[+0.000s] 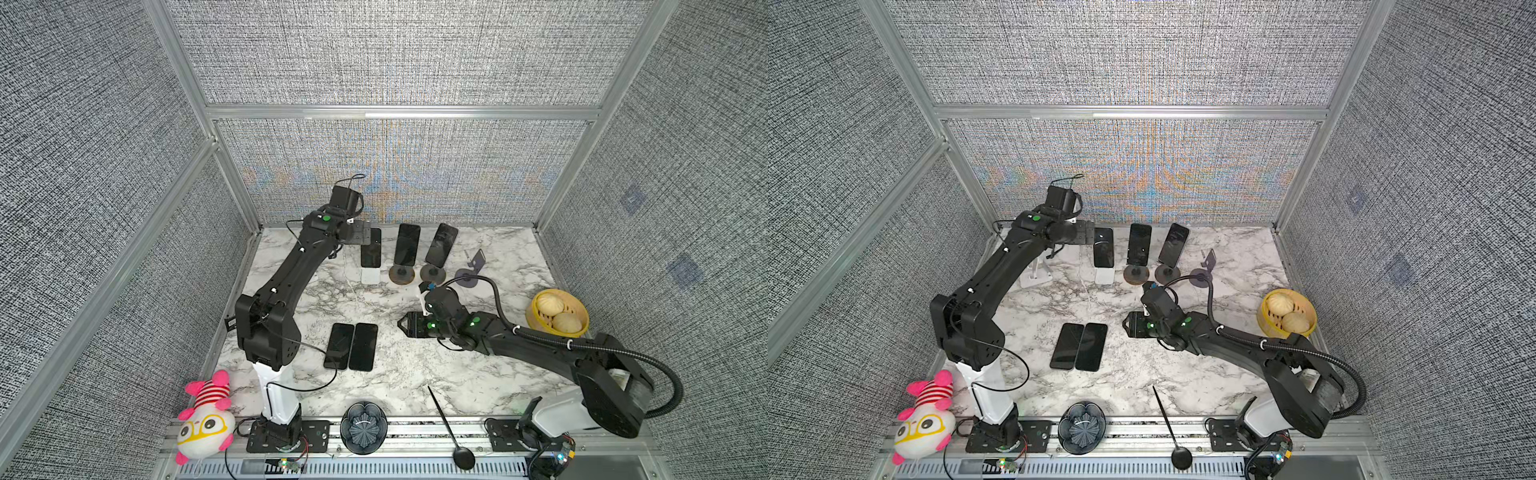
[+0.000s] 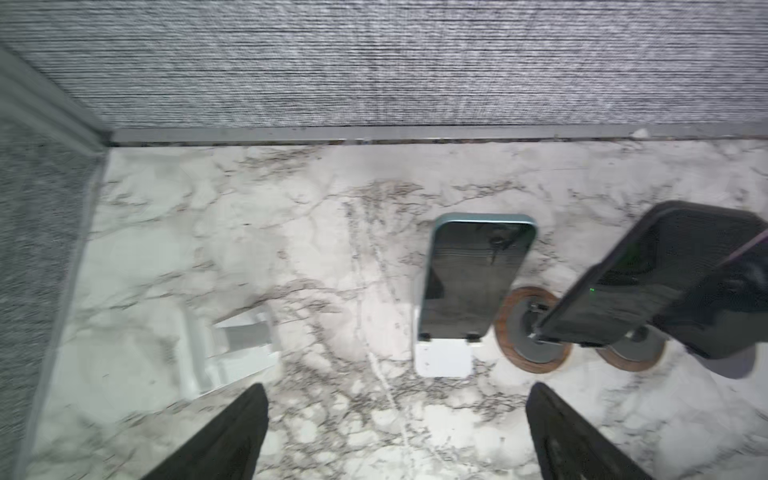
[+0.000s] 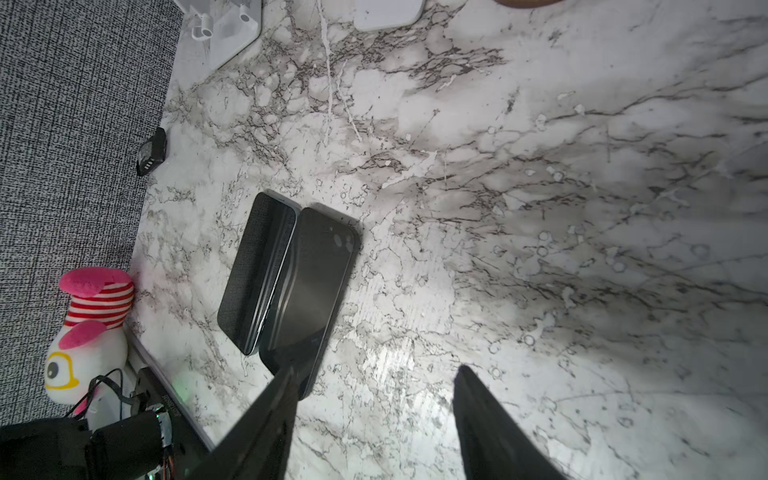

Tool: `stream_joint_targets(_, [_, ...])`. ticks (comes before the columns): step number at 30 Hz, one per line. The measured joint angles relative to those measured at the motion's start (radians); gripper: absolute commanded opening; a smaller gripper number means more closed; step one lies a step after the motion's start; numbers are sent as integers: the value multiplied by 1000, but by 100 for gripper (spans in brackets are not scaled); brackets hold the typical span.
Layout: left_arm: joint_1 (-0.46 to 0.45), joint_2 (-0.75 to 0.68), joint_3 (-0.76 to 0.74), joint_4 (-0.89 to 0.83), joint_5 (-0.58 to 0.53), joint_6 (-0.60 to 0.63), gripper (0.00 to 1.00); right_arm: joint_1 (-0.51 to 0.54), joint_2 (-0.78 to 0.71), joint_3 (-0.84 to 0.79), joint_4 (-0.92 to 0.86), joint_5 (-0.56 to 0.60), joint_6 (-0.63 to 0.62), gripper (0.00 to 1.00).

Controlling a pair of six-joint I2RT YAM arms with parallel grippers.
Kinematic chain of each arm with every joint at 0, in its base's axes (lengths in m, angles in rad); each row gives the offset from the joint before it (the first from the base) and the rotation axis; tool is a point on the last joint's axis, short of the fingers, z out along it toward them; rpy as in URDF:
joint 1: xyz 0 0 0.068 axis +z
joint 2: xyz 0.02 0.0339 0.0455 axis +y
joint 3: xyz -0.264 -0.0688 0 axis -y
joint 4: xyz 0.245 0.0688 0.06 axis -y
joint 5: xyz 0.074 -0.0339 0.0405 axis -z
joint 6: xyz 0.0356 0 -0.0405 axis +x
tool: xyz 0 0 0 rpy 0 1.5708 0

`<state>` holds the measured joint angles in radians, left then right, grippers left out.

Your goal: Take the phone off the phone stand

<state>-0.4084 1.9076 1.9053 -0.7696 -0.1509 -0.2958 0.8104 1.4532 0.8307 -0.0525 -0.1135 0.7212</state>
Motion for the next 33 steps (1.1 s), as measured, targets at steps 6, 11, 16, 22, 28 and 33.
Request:
stream_joint_targets(6, [-42, 45, -56, 128, 79, 2, 99, -5, -34, -30, -6, 4, 4, 61])
stream_joint_targets(11, [-49, 89, -52, 188, 102, 4, 99, -7, -49, -35, -11, 9, 5, 61])
stream_joint_targets(16, [-48, 190, 21, 190, 96, 8, 99, -8, -49, -35, -13, 11, 7, 61])
stream_joint_targets(22, [-48, 219, 34, 190, 50, 0, 99, -10, -53, -37, -16, 12, 7, 61])
stream_joint_targets(28, [-48, 248, 48, 191, 16, 0, 99, -10, -53, -45, -15, 11, 11, 61])
stream_joint_targets(33, [-48, 282, 84, 192, -9, 0, 98, -10, -54, -48, -15, 11, 14, 61])
